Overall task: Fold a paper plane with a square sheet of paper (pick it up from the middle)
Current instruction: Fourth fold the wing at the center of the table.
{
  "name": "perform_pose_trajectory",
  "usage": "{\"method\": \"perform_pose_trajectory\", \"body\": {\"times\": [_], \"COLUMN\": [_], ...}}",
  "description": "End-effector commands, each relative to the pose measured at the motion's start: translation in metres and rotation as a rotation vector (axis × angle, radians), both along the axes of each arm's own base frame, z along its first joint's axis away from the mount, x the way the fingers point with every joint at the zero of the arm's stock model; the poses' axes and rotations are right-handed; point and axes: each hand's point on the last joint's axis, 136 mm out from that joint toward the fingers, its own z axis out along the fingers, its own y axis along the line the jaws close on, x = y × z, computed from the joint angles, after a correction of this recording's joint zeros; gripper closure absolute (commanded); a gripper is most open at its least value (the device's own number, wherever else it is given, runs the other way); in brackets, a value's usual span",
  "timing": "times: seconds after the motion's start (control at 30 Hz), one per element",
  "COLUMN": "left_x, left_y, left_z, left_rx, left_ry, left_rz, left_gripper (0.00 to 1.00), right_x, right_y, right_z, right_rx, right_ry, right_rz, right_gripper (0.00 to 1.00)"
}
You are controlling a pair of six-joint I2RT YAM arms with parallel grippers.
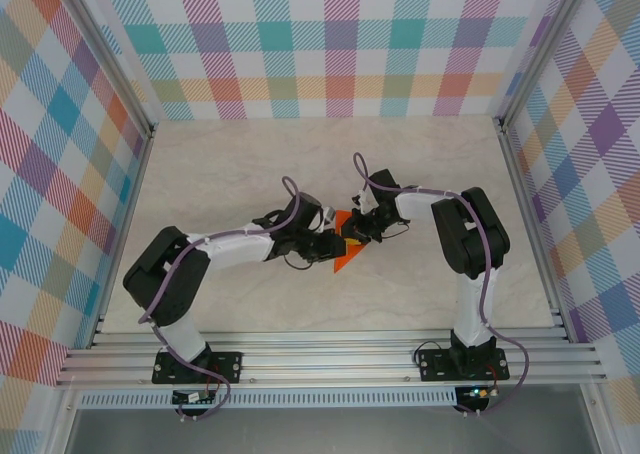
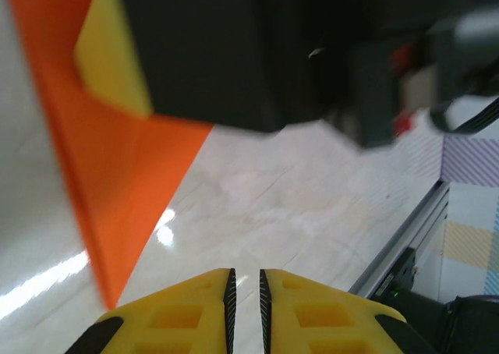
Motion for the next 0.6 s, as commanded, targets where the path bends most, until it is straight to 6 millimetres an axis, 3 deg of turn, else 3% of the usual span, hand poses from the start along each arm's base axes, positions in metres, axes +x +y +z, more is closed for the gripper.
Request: {"method": "perform_pose_trajectory", "body": {"times": [0.0, 0.33, 0.57], "left_x": [0.007, 0.004, -0.039], "left_y": [-0.005, 0.001, 0.021], "left_z": [-0.019, -0.068, -0.099], "left_rx": [0.01, 0.084, 0.118], "left_ry": [0.037, 0.103, 0.256], "left_rz": [0.003, 0.02, -0.024], "left_gripper": [0.82, 0.82, 0.82], "right_x": [-0.018, -0.018, -0.017], "right_y": [-0.025, -0.025, -0.025], "right_z": [-0.046, -0.046, -0.048], "right_rx": [-0.172, -0.173, -0.18], "right_ry": [0.082, 0.083, 0.083], "right_rz": [-0.014, -0.012, -0.013], "right_gripper": [0.87, 0.87, 0.87]}}
